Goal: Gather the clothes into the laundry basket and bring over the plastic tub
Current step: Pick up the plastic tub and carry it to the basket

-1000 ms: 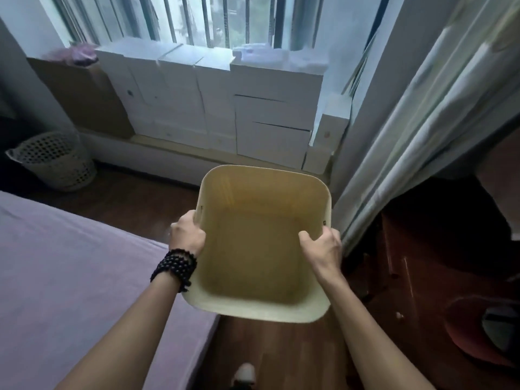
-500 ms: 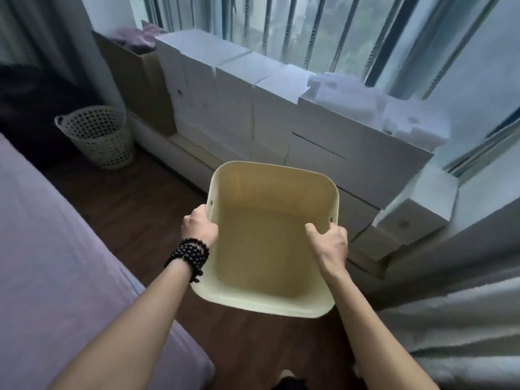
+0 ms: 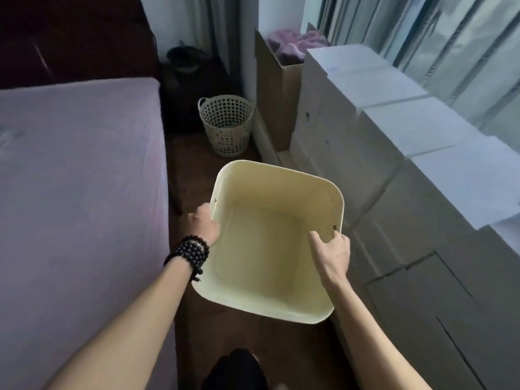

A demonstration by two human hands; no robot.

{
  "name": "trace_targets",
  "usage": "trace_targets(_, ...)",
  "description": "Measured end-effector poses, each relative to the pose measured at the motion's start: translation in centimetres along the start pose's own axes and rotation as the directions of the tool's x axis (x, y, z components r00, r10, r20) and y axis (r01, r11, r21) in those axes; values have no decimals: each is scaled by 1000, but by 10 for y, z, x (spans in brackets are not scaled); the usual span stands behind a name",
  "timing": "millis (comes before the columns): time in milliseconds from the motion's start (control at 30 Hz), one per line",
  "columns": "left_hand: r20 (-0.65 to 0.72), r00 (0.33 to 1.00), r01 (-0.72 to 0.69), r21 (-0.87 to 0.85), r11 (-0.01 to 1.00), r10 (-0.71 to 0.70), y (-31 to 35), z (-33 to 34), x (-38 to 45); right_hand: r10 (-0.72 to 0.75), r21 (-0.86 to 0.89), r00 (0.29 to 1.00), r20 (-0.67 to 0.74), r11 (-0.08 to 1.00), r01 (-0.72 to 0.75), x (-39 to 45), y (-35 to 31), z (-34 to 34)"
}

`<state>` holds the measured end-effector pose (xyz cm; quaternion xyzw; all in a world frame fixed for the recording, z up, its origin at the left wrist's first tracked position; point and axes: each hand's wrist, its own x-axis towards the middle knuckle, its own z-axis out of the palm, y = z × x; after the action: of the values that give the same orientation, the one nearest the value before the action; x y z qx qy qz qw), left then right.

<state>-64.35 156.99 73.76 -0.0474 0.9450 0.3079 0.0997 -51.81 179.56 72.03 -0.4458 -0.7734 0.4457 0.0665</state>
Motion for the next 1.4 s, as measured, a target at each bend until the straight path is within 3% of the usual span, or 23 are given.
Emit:
trace_targets(333, -25, 982, 184, -58, 981, -185, 6, 1, 248, -96, -69, 980, 174, 992, 109, 209, -158, 152)
trace_targets(633, -26, 966, 253, -134, 958, -259, 49, -23, 489, -75, -128, 971, 229, 986, 106, 391, -327, 281)
trace_targets(800, 0, 941, 334, -155, 930, -338, 52, 4, 635, -30, -164, 962, 273, 984, 77, 502, -375, 382)
trace_targets(1067, 67, 912, 411, -107, 906, -406, 16, 118, 843, 112, -126, 941, 320, 989, -75, 677, -368, 545)
trace_targets(1400, 259, 858, 464, -19, 886, -444, -72, 300, 973, 292, -210, 920, 261, 947, -241, 816, -247, 697)
